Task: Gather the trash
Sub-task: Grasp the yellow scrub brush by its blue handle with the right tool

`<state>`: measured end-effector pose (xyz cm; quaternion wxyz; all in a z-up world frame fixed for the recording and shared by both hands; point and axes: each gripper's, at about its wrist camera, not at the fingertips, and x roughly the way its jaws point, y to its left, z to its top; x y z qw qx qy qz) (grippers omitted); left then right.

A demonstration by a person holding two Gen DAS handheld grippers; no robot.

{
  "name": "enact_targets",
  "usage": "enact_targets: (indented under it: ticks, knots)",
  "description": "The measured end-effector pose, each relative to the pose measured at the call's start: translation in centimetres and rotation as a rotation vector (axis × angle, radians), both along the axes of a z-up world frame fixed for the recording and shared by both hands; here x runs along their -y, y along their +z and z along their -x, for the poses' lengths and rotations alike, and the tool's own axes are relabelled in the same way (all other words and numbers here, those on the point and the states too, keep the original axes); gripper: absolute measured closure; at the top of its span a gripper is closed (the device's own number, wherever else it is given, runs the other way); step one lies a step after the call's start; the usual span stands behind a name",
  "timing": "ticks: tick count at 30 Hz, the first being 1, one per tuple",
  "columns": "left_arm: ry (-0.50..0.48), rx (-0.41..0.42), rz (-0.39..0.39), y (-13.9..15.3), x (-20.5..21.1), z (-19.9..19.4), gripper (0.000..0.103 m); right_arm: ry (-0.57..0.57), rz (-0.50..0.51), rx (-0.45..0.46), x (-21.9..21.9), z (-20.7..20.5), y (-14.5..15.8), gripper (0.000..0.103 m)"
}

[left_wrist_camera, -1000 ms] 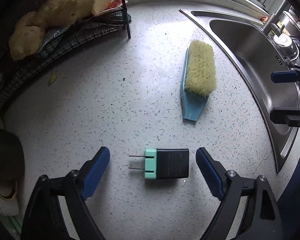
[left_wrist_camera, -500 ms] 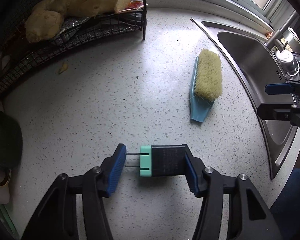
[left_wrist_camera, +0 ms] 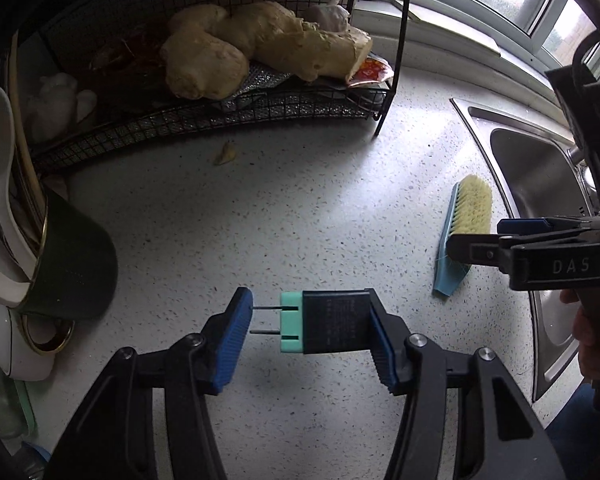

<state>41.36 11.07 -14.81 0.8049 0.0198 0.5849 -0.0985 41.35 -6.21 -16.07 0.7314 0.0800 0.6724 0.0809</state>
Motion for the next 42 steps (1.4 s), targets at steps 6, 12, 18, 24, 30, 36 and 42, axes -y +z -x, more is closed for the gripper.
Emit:
enact_targets:
  ticks: [6,12,18,24,30,36,42]
  knots:
    - [0.001,-0.009,-0.03,0.5,-0.3,-0.1,0.05,0.015,0.067,-0.02,-1.2,-1.4,-1.3,0.012]
    - [0.001,-0.018,-0.043,0.5,-0.3,0.9,0.05,0.119,0.188,0.026,-2.6,-1.9,-1.7,0.032]
    - [0.023,-0.026,-0.048,0.6,-0.8,2.1,0.05,0.228,0.208,0.083,-3.6,-0.4,-1.1,0.054]
    - [0.034,-0.022,-0.026,0.5,0.6,3.8,0.05,0.351,0.162,0.11,-4.1,2.7,-0.6,0.063]
    - [0.035,-0.025,-0.027,0.5,2.3,6.0,0.05,0.431,0.139,0.131,-3.1,6.4,0.4,0.065]
    - [0.044,-0.013,-0.019,1.2,4.0,8.3,0.05,0.461,0.112,0.187,-1.4,10.1,3.4,0.066]
    - [0.031,0.014,-0.009,2.6,6.5,11.0,0.05,0.494,0.098,0.257,0.9,14.2,6.8,0.07]
